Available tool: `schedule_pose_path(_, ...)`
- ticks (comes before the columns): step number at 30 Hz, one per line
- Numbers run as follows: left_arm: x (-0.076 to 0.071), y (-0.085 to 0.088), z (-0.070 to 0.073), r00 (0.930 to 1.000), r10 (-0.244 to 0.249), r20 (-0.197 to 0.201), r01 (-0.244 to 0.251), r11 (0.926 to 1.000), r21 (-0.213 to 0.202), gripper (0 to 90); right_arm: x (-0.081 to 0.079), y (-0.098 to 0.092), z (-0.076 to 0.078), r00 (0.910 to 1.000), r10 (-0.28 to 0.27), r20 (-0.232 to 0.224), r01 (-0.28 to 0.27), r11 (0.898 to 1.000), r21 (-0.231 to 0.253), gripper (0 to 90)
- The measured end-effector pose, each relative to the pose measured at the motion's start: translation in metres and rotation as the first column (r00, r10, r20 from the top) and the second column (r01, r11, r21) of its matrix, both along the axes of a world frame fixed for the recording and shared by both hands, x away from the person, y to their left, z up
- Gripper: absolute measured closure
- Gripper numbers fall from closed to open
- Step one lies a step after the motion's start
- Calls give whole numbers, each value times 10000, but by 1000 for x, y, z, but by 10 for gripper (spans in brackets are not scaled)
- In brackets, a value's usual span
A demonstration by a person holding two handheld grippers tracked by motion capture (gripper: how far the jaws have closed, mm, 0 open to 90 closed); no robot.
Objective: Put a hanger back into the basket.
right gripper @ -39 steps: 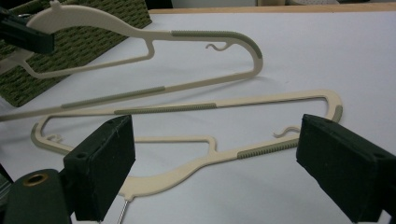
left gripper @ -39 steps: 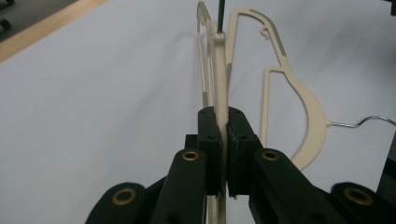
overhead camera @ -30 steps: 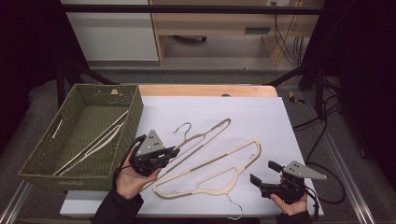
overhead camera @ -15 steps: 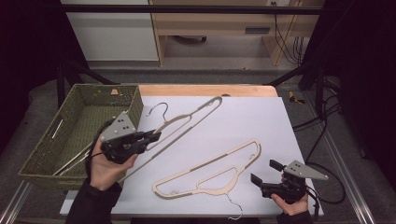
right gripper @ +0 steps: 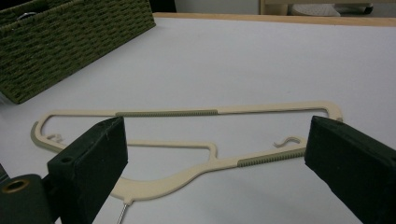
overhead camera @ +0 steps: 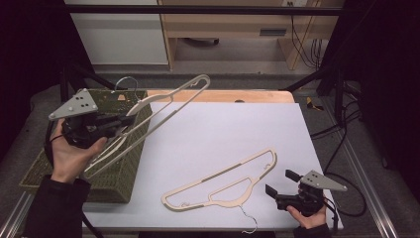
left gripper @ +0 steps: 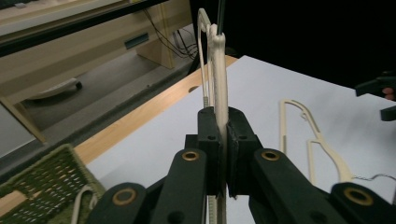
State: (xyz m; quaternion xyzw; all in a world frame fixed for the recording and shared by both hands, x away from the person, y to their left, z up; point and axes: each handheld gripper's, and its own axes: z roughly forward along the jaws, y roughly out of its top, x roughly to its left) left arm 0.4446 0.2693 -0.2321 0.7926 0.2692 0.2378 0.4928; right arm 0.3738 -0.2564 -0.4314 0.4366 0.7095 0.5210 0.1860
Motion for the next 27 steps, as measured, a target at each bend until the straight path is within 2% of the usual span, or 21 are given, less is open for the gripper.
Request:
schedule_pose_path(3, 8, 12, 0, 9996, 193, 217, -196, 9997, 160, 861, 0, 0, 0, 10000, 28, 1, -28, 10000, -57, 65)
schedule_pose_path(12, 27, 41, -6, 9983, 573, 61, -575, 9965, 604, 861, 1, 0, 0, 10000, 21, 54, -20, 9999, -104, 64)
schedule_pose_path(16, 33, 56, -12, 9953, 949, 199, -961, 9931, 679, 862, 1, 0, 0, 10000, 5, 95, -4, 10000, -82, 62)
schedule_pose_path(20, 38, 69, -17, 9941, 1075, 171, -1085, 9916, 708, 862, 1, 0, -1, 10000, 28, 91, -26, 9999, -126, 62)
schedule_pose_path(27, 45, 96, -29, 9872, 1595, -47, -1584, 9830, 926, 862, 1, 0, -1, 10000, 46, 56, -45, 9999, -127, 62)
